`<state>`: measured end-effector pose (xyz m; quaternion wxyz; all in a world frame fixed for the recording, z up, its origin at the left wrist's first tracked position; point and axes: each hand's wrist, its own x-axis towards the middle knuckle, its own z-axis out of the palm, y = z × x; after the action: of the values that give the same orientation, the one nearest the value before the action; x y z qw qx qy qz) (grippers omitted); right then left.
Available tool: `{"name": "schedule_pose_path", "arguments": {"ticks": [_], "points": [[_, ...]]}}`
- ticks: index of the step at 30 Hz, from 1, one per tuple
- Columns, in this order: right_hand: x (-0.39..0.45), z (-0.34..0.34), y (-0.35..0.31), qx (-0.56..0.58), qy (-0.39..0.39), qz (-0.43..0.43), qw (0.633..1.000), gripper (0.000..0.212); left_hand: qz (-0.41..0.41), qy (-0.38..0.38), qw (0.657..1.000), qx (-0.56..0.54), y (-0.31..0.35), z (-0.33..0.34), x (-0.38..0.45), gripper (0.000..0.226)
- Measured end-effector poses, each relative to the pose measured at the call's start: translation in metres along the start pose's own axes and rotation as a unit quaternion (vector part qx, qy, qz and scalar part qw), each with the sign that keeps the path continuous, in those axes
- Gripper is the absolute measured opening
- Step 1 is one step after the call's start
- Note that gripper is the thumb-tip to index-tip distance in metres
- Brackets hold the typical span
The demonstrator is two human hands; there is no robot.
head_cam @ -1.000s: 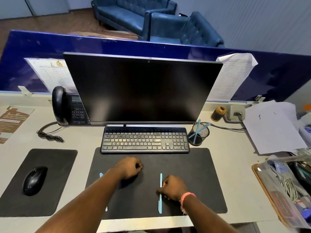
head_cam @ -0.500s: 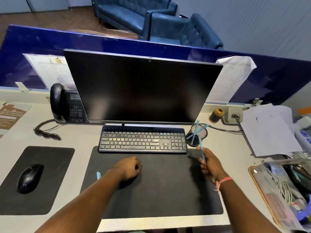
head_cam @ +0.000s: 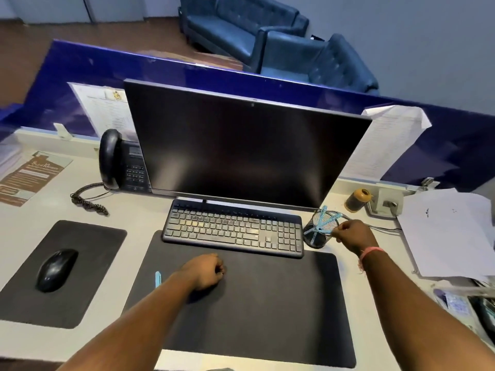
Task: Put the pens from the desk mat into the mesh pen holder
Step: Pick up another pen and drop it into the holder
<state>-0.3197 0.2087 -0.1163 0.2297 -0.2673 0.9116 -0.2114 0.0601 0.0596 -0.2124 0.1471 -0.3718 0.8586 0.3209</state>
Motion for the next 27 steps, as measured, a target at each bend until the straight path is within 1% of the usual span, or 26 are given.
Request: {"name": "schedule_pose_path", "arguments": {"ticks": [3, 5, 7, 9, 11, 14, 16, 18, 20, 23, 27], "points": [[0.004, 0.003, -0.002, 0.058, -0.005, 0.032, 0.998, 0.013, -0.008, 0.002, 1.000, -0.012, 0.000, -0.001, 0.000, 0.027], [0.005, 0.004, 0.000, 0.118, -0.009, 0.058, 0.991, 0.011, -0.017, 0.004, 1.000, -0.025, 0.001, -0.003, 0.000, 0.027], [0.007, 0.005, 0.005, 0.203, -0.019, 0.096, 0.974, 0.009, -0.023, 0.001, 0.999, -0.036, 0.002, -0.005, 0.000, 0.025], [0.008, 0.006, 0.009, 0.290, -0.014, 0.119, 0.949, 0.009, -0.031, 0.000, 0.999, -0.044, 0.002, -0.005, 0.000, 0.024], [0.004, 0.008, 0.012, 0.373, 0.017, 0.128, 0.919, 0.012, -0.033, 0.001, 0.998, -0.048, 0.003, -0.006, -0.001, 0.025], [-0.005, 0.014, 0.015, 0.474, 0.107, 0.137, 0.863, 0.016, -0.034, -0.003, 0.998, -0.060, 0.004, -0.007, -0.001, 0.024], [-0.010, 0.022, 0.020, 0.506, 0.164, 0.162, 0.831, 0.019, -0.034, 0.000, 0.997, -0.069, 0.004, -0.010, -0.003, 0.024], [-0.016, 0.033, 0.024, 0.517, 0.196, 0.191, 0.811, 0.015, -0.038, 0.024, 0.994, -0.099, 0.001, -0.013, -0.006, 0.024], [-0.025, 0.047, 0.024, 0.511, 0.201, 0.207, 0.810, 0.010, -0.047, 0.068, 0.987, -0.137, -0.006, -0.017, -0.011, 0.021], [-0.038, 0.066, 0.019, 0.475, 0.176, 0.212, 0.836, 0.013, -0.066, 0.123, 0.977, -0.162, -0.022, -0.025, -0.021, 0.020], [-0.054, 0.090, 0.009, 0.454, 0.138, 0.207, 0.855, 0.018, -0.114, 0.202, 0.959, -0.165, -0.042, -0.030, -0.041, 0.019]]}}
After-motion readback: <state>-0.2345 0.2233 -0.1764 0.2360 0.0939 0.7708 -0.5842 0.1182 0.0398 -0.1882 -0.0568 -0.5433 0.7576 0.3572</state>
